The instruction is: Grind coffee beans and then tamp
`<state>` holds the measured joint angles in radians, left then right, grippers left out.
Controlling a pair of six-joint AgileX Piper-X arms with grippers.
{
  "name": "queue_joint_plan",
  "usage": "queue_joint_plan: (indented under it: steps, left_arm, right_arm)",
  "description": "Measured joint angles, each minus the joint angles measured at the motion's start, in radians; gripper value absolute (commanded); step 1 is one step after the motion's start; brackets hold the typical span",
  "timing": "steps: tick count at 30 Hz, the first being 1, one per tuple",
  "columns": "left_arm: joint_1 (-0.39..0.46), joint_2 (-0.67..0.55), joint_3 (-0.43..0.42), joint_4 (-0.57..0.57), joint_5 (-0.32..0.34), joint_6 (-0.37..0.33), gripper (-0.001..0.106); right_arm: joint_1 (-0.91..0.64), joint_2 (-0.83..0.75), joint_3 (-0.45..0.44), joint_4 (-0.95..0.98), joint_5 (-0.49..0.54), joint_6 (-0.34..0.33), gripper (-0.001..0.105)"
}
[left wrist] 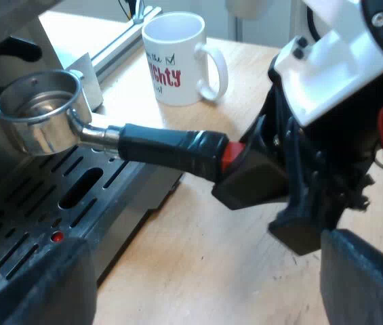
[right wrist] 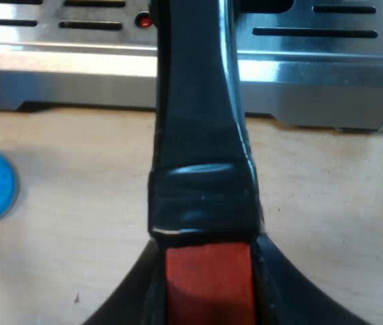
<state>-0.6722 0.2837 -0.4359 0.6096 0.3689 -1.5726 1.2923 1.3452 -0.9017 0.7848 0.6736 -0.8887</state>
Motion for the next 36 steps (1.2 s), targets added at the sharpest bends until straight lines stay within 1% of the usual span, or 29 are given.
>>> queue_joint_plan:
  steps: [6,9,11,13,16,17,19,20,22,27,30,34,36]
  left_arm:
    - [0.000,-0.073,0.000,0.115,0.000,0.000,0.069]
    - [0.000,-0.111,0.000,0.147,0.000,0.000,0.069]
    - [0.000,-0.135,0.000,0.149,0.000,-0.021,0.069]
    - [0.000,-0.164,0.000,0.149,0.000,-0.057,0.069]
    - [0.000,-0.187,0.000,0.149,0.000,-0.095,0.069]
    - [0.000,-0.189,0.000,0.151,0.000,-0.096,0.069]
    - [0.000,-0.195,0.000,0.149,0.000,-0.099,0.069]
    - [0.000,-0.195,0.000,0.149,0.000,-0.099,0.069]
    - [0.000,-0.195,0.000,0.149,0.000,-0.100,0.069]
    - [0.000,-0.195,0.000,0.149,0.000,-0.101,0.069]
    - [0.000,-0.195,0.000,0.149,0.000,-0.102,0.069]
    - [0.000,-0.195,0.000,0.149,0.000,-0.102,0.069]
    - [0.000,-0.195,0.000,0.149,0.000,-0.102,0.069]
  right_arm:
    - [0.041,-0.027,0.000,0.033,0.000,0.000,0.000]
    - [0.064,-0.039,0.000,0.041,0.000,-0.013,0.000]
    - [0.080,-0.048,0.000,0.043,0.000,-0.039,0.000]
    - [0.096,-0.059,0.000,0.043,0.000,-0.100,0.000]
    - [0.099,-0.077,0.000,0.034,-0.025,-0.144,0.000]
    - [0.099,-0.079,0.000,0.029,-0.028,-0.158,0.000]
    - [0.099,-0.096,0.011,-0.003,-0.043,-0.221,0.000]
    - [0.096,-0.099,0.013,-0.015,-0.050,-0.232,0.000]
    - [0.096,-0.120,0.035,-0.064,-0.089,-0.296,0.000]
    - [0.096,-0.136,0.083,-0.099,-0.151,-0.352,0.000]
    - [0.087,-0.139,0.115,-0.120,-0.189,-0.355,0.000]
    - [0.056,-0.141,0.135,-0.163,-0.238,-0.422,0.000]
    - [0.027,-0.143,0.140,-0.190,-0.276,-0.479,0.000]
